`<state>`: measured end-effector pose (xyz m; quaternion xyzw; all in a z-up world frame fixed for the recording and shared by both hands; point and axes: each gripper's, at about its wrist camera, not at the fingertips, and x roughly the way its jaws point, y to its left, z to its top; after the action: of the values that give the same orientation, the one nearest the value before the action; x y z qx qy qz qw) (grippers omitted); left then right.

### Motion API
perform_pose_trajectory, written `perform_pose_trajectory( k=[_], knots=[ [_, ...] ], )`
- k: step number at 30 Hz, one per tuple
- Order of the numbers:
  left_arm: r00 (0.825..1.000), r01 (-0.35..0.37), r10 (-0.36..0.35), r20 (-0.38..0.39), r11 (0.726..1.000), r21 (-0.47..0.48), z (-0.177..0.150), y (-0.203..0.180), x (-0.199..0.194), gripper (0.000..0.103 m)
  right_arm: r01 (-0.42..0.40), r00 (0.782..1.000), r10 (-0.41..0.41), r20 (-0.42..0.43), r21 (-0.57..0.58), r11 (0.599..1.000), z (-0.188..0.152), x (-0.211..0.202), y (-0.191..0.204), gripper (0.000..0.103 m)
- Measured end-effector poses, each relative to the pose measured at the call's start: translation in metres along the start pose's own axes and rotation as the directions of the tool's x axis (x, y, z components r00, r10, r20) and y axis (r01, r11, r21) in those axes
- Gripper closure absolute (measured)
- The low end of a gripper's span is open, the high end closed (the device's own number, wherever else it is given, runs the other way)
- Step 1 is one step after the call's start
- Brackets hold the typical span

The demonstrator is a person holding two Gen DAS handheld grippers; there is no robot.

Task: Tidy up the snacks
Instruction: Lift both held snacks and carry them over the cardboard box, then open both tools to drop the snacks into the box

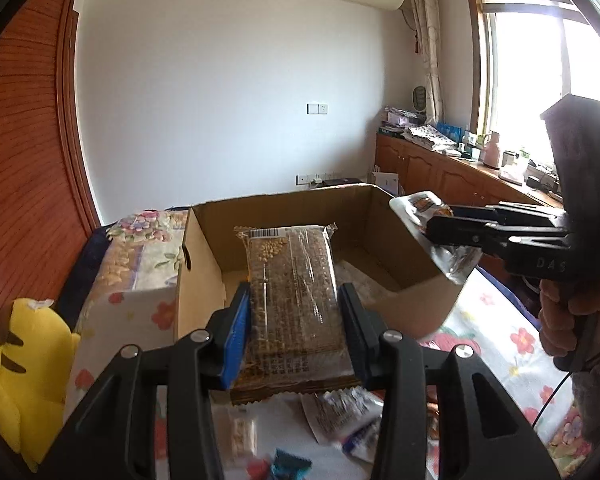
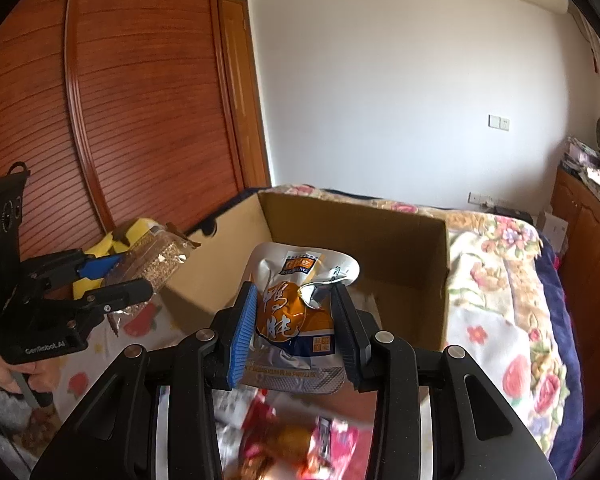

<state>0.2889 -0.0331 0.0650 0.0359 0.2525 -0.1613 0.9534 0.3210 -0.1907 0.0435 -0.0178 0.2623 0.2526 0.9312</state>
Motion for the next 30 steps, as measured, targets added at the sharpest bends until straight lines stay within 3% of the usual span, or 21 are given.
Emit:
perform_pose_trajectory(
  k=[12, 30],
  knots=[
    [1.000, -0.003, 0.003, -0.019, 0.999, -0.034, 0.009, 0.021, 0.052, 0.061, 0.002, 1.000, -0.003, 0.005, 0.056, 0.998, -0.004, 0.048, -0.022, 0.065],
    [0.998, -0.021, 0.019, -0.064, 0.999, -0.036, 0.003, 0.020, 0.083, 0.060, 0.052, 0.998, -0.050, -0.025, 0.061, 0.997, -0.010, 0.065, -0.022, 0.064]
  ],
)
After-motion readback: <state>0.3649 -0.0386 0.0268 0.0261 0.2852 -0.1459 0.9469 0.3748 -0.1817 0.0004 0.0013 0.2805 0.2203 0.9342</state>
